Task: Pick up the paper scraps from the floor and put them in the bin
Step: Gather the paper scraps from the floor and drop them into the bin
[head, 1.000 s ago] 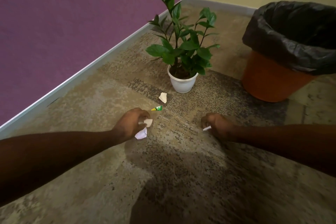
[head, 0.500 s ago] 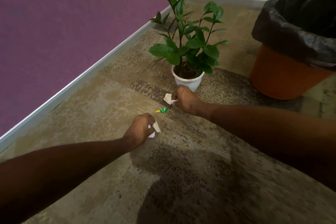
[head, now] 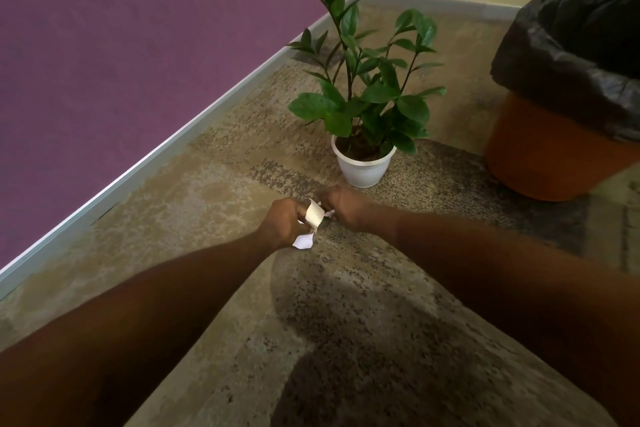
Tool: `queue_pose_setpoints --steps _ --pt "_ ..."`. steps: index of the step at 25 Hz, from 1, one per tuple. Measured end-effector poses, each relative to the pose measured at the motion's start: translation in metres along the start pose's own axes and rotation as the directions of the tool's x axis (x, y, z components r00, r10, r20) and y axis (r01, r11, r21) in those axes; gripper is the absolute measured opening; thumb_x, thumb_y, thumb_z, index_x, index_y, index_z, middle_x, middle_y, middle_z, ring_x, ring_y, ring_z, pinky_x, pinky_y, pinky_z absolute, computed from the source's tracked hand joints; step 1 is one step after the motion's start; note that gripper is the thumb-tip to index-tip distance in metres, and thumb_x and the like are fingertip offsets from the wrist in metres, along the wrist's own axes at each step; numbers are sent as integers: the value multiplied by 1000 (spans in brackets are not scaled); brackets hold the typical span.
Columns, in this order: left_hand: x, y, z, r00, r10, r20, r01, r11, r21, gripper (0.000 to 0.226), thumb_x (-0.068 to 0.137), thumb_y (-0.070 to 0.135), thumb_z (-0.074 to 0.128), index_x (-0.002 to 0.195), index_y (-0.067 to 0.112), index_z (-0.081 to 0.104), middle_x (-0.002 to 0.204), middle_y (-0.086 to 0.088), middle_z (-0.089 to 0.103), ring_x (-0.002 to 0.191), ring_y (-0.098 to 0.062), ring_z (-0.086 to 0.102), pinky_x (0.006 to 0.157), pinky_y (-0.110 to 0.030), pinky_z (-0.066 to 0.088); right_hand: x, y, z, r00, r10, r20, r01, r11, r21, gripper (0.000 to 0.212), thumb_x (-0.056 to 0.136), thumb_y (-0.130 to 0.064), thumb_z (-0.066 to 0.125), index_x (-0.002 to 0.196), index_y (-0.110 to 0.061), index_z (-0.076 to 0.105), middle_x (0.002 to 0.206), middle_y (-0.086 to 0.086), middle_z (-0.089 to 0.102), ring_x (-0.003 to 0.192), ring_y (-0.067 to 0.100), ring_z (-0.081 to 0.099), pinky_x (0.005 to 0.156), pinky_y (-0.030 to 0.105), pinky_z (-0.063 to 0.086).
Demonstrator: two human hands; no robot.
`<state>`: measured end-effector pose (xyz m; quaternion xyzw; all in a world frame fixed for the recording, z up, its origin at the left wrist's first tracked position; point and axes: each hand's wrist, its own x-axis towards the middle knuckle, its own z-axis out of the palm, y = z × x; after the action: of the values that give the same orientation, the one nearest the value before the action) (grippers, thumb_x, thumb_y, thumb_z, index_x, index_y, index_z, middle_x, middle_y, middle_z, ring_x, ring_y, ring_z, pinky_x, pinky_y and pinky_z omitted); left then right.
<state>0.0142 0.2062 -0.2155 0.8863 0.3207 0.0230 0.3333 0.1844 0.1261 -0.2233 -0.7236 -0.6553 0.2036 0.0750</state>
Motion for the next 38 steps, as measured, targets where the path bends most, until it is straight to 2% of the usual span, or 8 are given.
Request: queue_pose_setpoints --steps 4,9,15,23,28,30,33,38 --pt "8 10 14 999 -12 -35 16 995 100 12 80 0 76 90 -5 80 95 -14 79 96 -21 73 83 -36 58 -15 10 2 1000 21 -22 -19 996 83 23 98 -3 55 116 -5 68 118 15 69 106 28 66 91 37 53" --pt "5 17 14 998 -19 -67 32 981 192 15 83 7 75 92 -3 81 96 -20 78 94 -26 74 82 -35 54 -32 24 -16 996 90 -4 -90 993 74 19 97 -3 58 112 -8 68 112 12 69 101 27 68 78 33 51" --pt "2 55 13 996 36 -87 -20 983 183 13 76 2 74 86 4 83 96 -15 79 88 -2 61 66 -14 38 -69 28 -62 997 77 27 -78 997 0 10 101 -19 61 97 -10 62 110 20 68 96 28 62 77 34 46" --pt "1 172 34 985 148 -86 -137 983 122 17 83 11 74 95 2 82 96 -15 79 94 -26 73 69 -27 43 -164 47 -128 994 106 -36 -111 977 -181 34 98 -24 61 132 -21 58 127 12 67 114 31 64 86 36 50" --pt "13 266 27 947 183 -262 -197 980 -28 18 86 10 75 101 1 80 102 -15 78 103 -24 71 89 -34 56 -218 52 -196 975 103 -197 -115 992 -48 27 97 -29 63 122 -19 58 113 10 71 102 29 68 87 42 55" --pt "23 304 16 914 201 -353 -257 959 -120 15 87 10 75 99 3 81 102 -13 78 100 -23 71 88 -35 58 -238 60 -227 939 102 -330 -121 992 -37 17 96 -27 64 109 -16 64 101 10 72 91 28 68 81 44 56" --pt "43 359 -1 838 198 -508 -311 939 -146 14 88 15 75 96 5 80 87 -3 74 79 -13 65 60 -8 44 -263 78 -264 806 132 -576 -137 990 34 8 93 -21 62 87 -19 66 84 3 71 77 21 67 71 48 56" --pt "68 436 -7 764 239 -599 -411 896 -166 18 86 15 77 102 7 81 97 -7 79 90 -11 69 80 -21 50 -285 122 -301 485 278 -829 -330 936 120 17 101 -25 55 102 -18 70 96 7 73 89 27 67 77 47 57"
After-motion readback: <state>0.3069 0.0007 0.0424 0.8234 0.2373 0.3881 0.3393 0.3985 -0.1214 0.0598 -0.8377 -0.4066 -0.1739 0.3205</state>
